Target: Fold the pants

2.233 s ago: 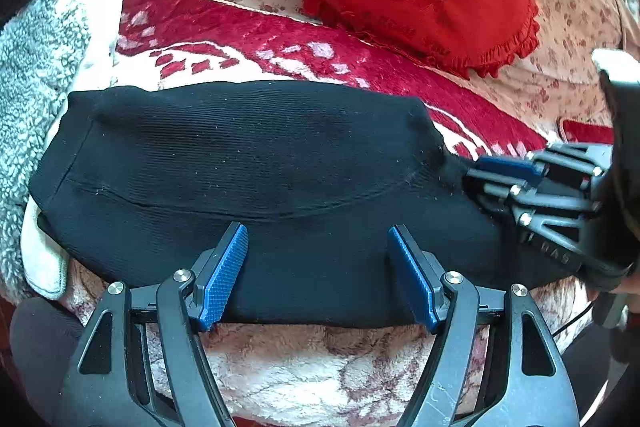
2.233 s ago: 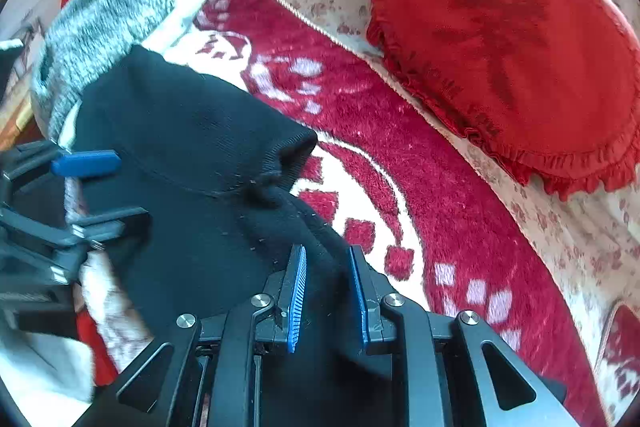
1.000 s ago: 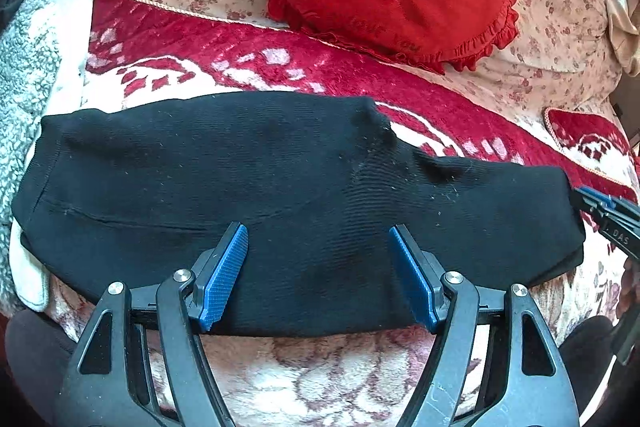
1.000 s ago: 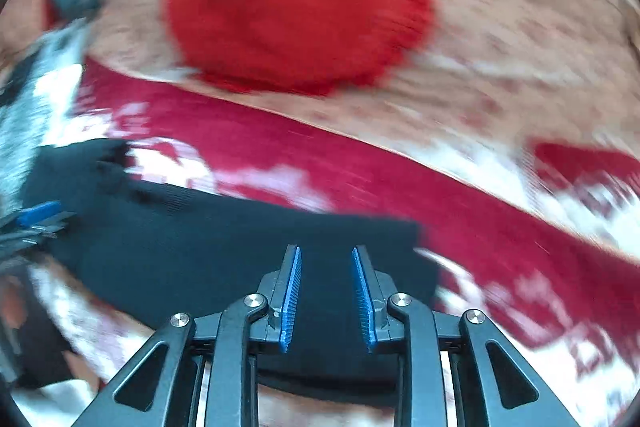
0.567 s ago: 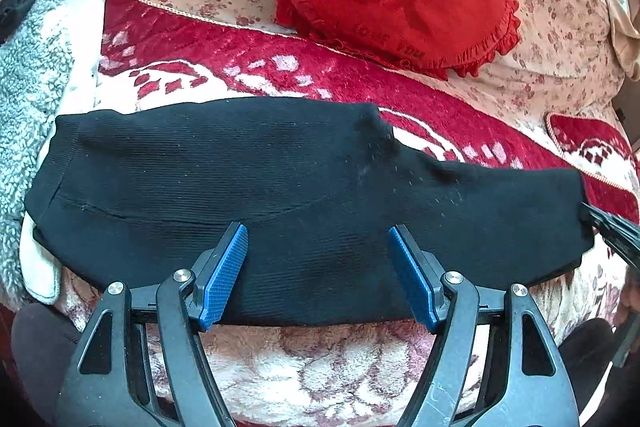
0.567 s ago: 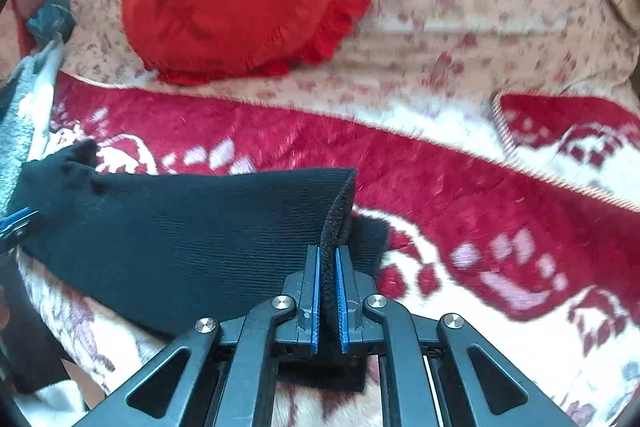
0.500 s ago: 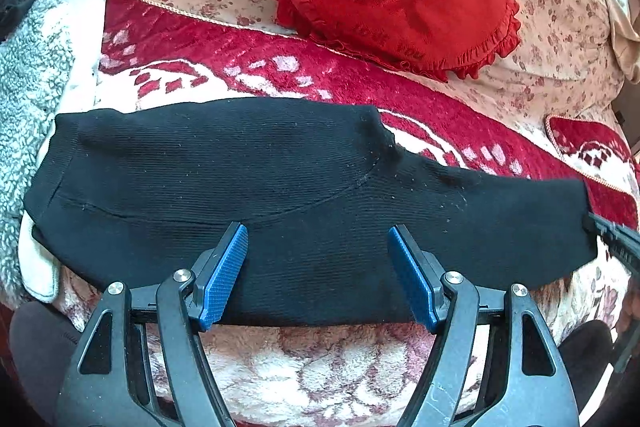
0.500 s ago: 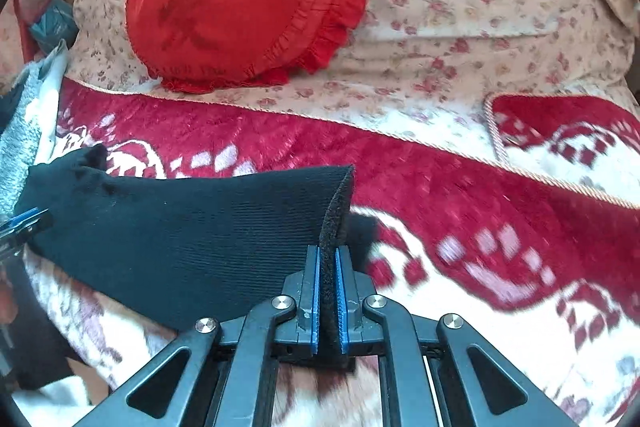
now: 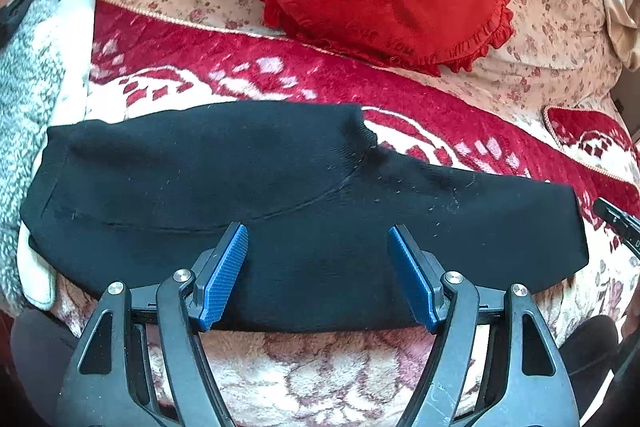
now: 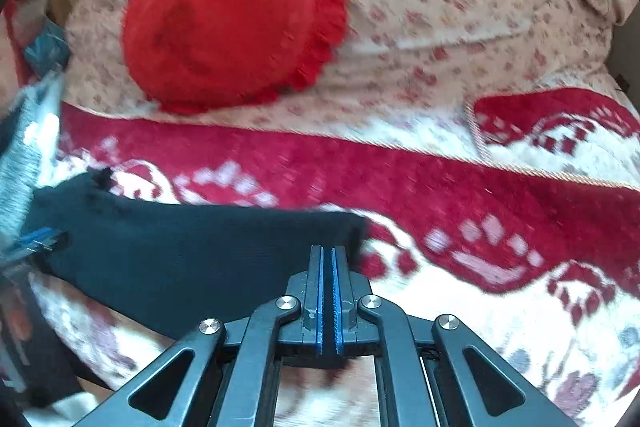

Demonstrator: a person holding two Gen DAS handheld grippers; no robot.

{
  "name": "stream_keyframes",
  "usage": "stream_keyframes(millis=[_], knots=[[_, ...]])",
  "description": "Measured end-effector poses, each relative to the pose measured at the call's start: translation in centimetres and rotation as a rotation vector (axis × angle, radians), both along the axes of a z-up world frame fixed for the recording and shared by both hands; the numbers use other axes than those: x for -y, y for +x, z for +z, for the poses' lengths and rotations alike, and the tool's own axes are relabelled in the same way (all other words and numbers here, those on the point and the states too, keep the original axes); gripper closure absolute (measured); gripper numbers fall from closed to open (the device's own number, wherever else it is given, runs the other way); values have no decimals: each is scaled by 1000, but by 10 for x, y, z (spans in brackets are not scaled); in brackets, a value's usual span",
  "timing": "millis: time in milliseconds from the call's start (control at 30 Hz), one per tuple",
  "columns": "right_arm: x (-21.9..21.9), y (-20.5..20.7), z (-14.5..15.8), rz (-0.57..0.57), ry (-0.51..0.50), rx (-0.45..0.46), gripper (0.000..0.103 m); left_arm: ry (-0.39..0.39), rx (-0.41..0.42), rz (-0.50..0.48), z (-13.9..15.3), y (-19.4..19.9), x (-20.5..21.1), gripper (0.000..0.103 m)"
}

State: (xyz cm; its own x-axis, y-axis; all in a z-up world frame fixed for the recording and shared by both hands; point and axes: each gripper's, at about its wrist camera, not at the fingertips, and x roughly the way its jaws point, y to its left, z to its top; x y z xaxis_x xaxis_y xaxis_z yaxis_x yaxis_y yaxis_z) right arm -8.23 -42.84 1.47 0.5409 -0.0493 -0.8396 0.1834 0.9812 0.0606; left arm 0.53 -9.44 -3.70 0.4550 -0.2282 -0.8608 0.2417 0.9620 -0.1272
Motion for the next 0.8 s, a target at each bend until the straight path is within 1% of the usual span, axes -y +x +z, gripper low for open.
stream_keyframes(millis=[67, 100, 167, 233, 300, 367, 467, 567, 700, 767, 800], knots=[[-12, 4, -2, 45, 41, 8, 100, 4, 11, -9, 1, 1, 7, 30], [-19, 9, -8, 69, 49, -5, 100, 5, 15, -13, 1, 1, 9, 30], [-28, 19, -25, 90, 23, -52, 100, 18, 23, -24, -1, 3, 15, 30], [-30, 24, -36, 81, 13, -72, 100, 35, 22, -34, -5, 5, 21, 30], [-21, 28, -46, 40, 39, -84, 100, 50, 9, -42, -12, 10, 27, 30], [-10, 31, -53, 4, 38, -93, 100, 57, -3, -42, -19, 15, 31, 30], [-3, 37, -55, -10, 52, -89, 100, 85, 13, -38, -24, 21, 37, 30], [-4, 49, -57, -3, 25, -90, 100, 101, 15, -42, -25, 27, 41, 30], [-4, 52, -54, -6, 11, -99, 100, 86, 8, -36, -22, 27, 38, 30], [-4, 47, -50, -20, 21, -99, 98, 81, 7, -35, -19, 24, 36, 30], [-6, 43, -46, -25, 28, -98, 95, 77, 7, -35, -17, 22, 35, 30]])
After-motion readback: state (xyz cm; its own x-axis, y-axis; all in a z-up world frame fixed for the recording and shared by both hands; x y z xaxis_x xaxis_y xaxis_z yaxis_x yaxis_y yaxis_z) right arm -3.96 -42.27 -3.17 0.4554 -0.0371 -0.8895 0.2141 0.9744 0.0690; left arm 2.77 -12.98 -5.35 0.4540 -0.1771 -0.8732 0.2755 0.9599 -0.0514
